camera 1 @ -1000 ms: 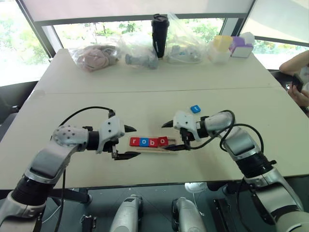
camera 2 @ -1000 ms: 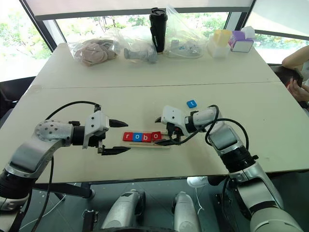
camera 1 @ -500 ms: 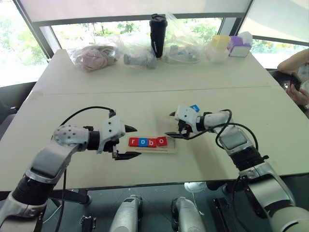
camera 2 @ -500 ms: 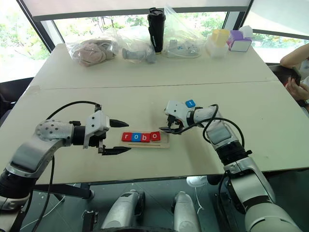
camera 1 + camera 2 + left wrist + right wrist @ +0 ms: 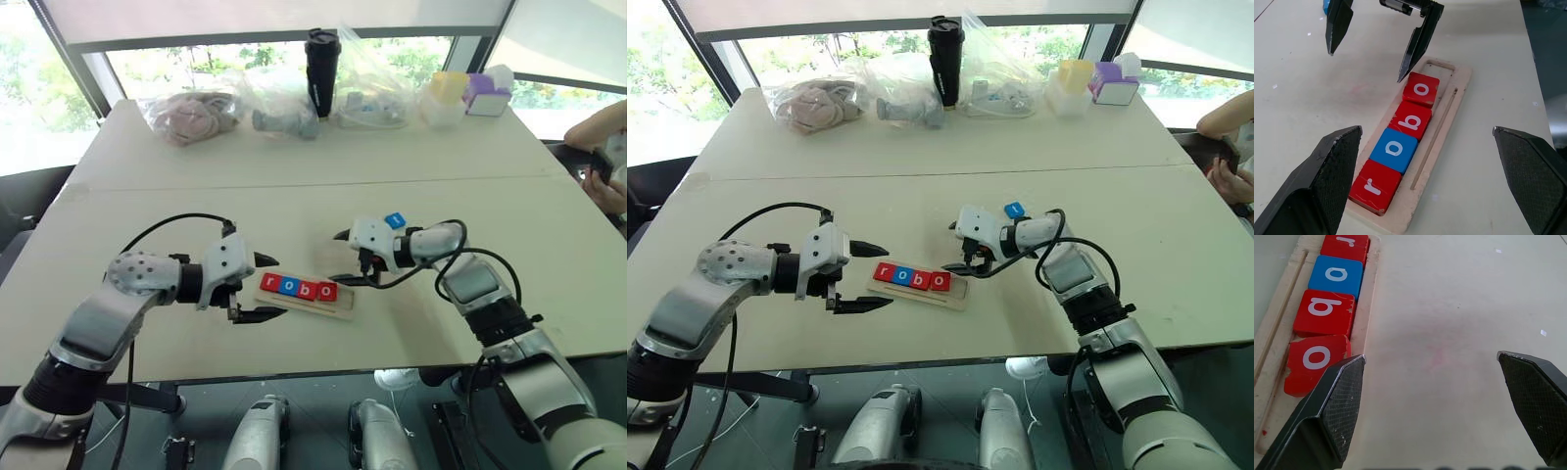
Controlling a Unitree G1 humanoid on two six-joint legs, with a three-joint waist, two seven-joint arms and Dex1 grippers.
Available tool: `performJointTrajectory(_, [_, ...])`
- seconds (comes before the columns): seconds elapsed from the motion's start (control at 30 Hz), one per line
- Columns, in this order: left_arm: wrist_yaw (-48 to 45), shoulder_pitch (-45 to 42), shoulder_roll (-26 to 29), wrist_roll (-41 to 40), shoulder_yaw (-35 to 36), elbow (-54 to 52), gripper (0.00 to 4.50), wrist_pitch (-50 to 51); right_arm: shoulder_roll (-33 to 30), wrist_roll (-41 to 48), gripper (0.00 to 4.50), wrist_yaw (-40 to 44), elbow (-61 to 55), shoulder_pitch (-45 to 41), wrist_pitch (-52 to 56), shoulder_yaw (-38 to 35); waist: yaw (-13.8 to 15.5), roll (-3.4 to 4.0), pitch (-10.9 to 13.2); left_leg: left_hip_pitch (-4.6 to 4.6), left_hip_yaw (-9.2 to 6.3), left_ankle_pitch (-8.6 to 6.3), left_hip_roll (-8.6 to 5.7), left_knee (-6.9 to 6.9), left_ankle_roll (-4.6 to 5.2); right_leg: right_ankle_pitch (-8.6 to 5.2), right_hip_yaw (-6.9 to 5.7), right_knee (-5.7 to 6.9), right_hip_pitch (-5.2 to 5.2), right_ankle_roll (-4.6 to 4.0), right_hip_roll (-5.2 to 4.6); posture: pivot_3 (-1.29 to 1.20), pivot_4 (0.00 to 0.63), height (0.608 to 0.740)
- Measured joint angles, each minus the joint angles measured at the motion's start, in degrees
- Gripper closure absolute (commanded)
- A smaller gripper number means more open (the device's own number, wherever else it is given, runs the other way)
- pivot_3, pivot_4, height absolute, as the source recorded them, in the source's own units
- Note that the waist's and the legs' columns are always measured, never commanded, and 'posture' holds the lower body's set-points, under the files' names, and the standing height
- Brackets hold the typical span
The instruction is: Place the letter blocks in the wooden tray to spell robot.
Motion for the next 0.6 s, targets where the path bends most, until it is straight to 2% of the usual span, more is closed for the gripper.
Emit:
performJointTrajectory(0.47, [0.0, 0.0, -0.5, 0.2, -0.1, 0.6, 0.0, -0.4, 0.1, 0.1, 0.05, 0.3, -3.7, 2.1, 2.5, -0.1, 0.0, 0.0, 0.0, 0.0, 0.0, 0.0, 0.0, 0.01, 0.0, 0.0, 0.0, 0.0, 0.0, 0.0, 0.0, 0.0, 0.15, 0.74])
performJointTrajectory(0.6, [0.0, 0.0, -0.5, 0.2, -0.1, 0.6, 0.0, -0.4, 0.0, 0.0, 0.05, -4.6, -2.3, 0.5, 2.8, -2.8, 0.1, 0.0, 0.0, 0.0, 0.0, 0.0, 0.01, 0.02, -0.01, 0.0, 0.0, 0.0, 0.0, -0.01, 0.0, 0.0, 0.15, 0.74])
